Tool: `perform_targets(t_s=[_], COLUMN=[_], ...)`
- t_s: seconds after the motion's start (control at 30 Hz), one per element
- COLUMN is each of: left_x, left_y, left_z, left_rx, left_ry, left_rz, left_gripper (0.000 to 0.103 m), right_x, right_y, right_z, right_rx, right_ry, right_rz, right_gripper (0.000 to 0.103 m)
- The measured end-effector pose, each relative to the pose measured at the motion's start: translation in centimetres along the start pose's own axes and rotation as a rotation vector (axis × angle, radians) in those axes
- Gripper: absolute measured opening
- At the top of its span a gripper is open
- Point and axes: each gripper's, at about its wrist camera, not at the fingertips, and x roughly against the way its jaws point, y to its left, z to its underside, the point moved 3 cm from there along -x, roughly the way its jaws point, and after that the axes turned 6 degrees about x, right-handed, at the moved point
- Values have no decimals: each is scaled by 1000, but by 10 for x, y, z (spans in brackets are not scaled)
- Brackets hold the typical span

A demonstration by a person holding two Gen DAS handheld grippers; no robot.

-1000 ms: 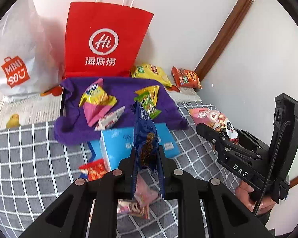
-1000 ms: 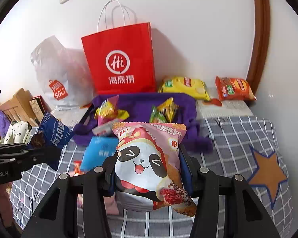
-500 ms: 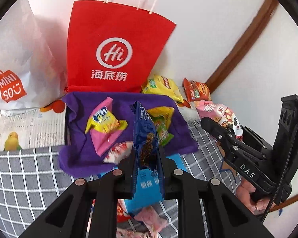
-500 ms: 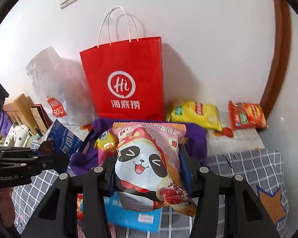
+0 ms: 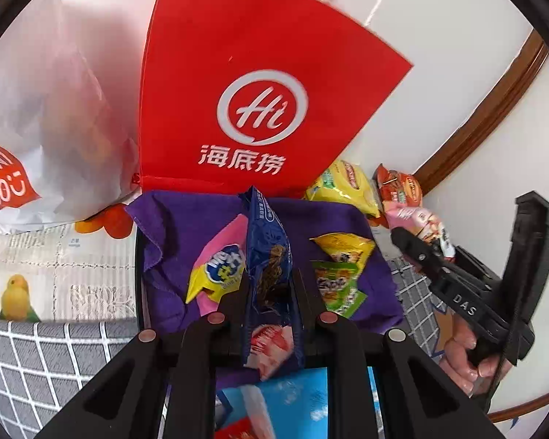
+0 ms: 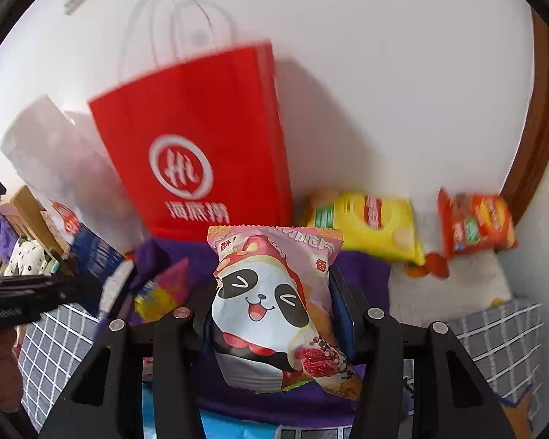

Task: Organize snacks
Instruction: 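Carry the panda bag and blue packet up over the purple towel with both tools, then open the right tool over the towel while the left tool releases the blue packet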

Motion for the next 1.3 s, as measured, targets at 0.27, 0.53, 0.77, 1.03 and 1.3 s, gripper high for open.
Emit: perform_targets(t_s=[0.27, 0.53, 0.77, 1.03, 1.3], left_x=[-23, -47, -65, -74, -73], left_y=[18, 9, 3, 0, 3], left_z=[-1, 9, 17, 20, 21], left_rx=[14, -9, -28, -34, -27], left_ry=[37, 104, 137, 153, 161], left_rz=[51, 80, 56, 41, 49], left_gripper=[16, 16, 16, 17, 19], right_x=[-47, -65, -63, -50, -22], right_y=[-7, -1, 0, -3, -4], right_z=[18, 34, 34, 26, 15], right_rx=[17, 58, 90, 80, 73], right_ry=[101, 156, 162, 149, 77], right_rz=[-13, -11, -6, -2, 7], right_gripper=[50, 51, 52, 68, 77])
